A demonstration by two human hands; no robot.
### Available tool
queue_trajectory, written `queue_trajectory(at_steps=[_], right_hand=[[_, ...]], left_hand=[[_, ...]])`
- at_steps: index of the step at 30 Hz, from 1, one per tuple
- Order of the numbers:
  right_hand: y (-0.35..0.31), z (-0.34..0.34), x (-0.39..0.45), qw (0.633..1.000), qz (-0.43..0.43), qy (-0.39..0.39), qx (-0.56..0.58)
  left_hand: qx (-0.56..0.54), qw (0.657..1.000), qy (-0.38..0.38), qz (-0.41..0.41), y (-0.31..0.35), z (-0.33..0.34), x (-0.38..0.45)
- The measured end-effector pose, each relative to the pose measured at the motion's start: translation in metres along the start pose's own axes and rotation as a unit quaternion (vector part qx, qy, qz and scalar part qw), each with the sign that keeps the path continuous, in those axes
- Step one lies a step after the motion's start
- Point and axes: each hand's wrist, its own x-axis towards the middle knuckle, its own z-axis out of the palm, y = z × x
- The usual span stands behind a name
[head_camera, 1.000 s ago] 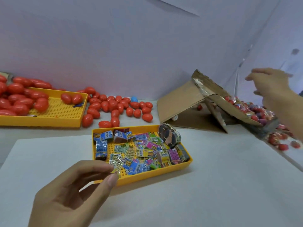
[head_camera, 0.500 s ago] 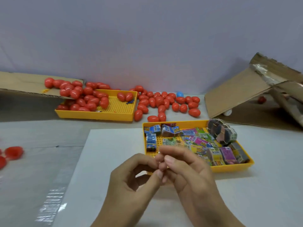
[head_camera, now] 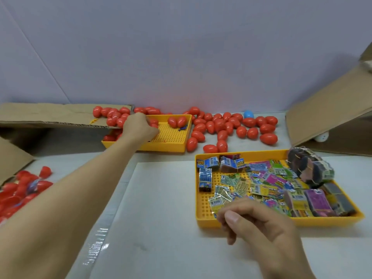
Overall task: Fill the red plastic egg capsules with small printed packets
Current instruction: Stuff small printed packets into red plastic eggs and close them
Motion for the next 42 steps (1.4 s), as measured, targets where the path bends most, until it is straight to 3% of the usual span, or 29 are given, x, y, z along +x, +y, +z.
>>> queue_trajectory(at_steps=[4,9,15,19,22,24,26,32,36,42], right_hand=[[-0.002,-0.003,0.003,1.000,0.016,0.009,0.008],[-0.001,-0.004,0.005,0.999,0.040,0.011,0.010],[0.001,-0.002,0.008,0.999,0.028,0.010,-0.016],[0.001,-0.004,0.008,0.999,0.034,0.006,-0.018],[0.003,-0.004,0.007,1.000,0.027,0.011,-0.012],[0.003,-0.004,0.007,1.000,0.026,0.003,-0.014],[0.004,-0.005,0.007,0.999,0.030,-0.003,-0.010],[0.003,-0.004,0.005,1.000,0.020,0.002,0.002],[-0.004,-0.006,0.006,0.996,0.065,0.014,0.062],[-0.017,-0.006,0.004,0.996,0.089,-0.020,-0.017]], left_hand=[[0.095,0.995,-0.003,0.003,-0.003,0.015,0.018],[0.123,0.992,0.014,0.007,0.003,0.023,0.027],[0.142,0.977,-0.005,0.161,0.031,0.050,0.029],[0.084,0.980,0.037,0.175,0.034,0.054,0.030],[-0.079,0.979,0.111,0.154,0.035,0.042,0.019],[-0.278,0.950,0.096,0.109,0.039,0.025,-0.002],[-0.440,0.893,0.031,0.088,0.043,0.005,-0.035],[-0.687,0.710,-0.149,0.048,0.049,-0.024,-0.165],[-0.694,0.692,-0.193,0.040,0.051,-0.021,-0.222],[-0.658,0.720,-0.211,0.065,0.050,-0.011,-0.256]])
